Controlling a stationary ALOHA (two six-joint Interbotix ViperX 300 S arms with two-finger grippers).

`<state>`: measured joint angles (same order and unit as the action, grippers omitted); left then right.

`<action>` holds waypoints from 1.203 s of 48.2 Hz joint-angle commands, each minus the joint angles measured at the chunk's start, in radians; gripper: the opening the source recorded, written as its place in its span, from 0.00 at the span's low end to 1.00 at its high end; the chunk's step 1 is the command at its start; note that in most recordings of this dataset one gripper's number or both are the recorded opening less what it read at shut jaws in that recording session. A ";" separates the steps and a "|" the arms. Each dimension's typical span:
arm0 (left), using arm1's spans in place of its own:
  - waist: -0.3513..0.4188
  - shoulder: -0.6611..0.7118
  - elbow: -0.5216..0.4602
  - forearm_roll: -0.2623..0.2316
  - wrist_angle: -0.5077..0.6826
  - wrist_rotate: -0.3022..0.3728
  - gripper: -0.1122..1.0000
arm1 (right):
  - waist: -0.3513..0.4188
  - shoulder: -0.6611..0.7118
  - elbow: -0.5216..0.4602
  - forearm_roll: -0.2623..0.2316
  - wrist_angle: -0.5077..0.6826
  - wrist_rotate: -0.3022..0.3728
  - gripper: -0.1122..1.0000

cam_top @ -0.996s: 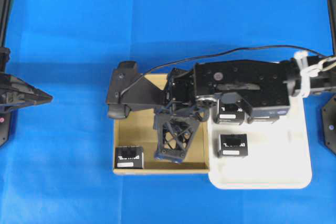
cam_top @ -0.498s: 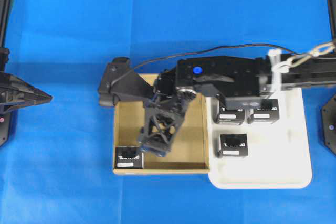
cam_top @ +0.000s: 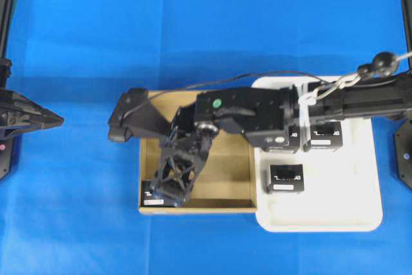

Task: Pick the box from inside the cardboard box.
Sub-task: 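Lower the open right gripper around the black servo box in the corner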

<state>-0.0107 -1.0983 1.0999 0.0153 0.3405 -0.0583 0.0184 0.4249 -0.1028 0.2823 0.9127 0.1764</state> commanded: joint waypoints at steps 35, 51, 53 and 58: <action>-0.014 0.003 -0.028 0.003 -0.009 0.005 0.04 | 0.018 0.109 -0.133 0.005 0.000 0.005 0.99; -0.014 0.003 -0.028 0.002 -0.009 0.002 0.04 | 0.025 0.129 -0.133 0.003 0.000 0.005 0.99; -0.014 0.002 -0.028 0.002 -0.009 0.002 0.04 | 0.026 0.129 -0.133 0.005 0.000 0.005 0.99; -0.015 0.002 -0.028 0.002 -0.009 0.002 0.04 | 0.025 0.135 -0.133 0.005 0.000 0.005 0.99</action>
<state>-0.0230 -1.1014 1.0999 0.0138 0.3405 -0.0568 0.0399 0.5522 -0.2301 0.2823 0.9143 0.1810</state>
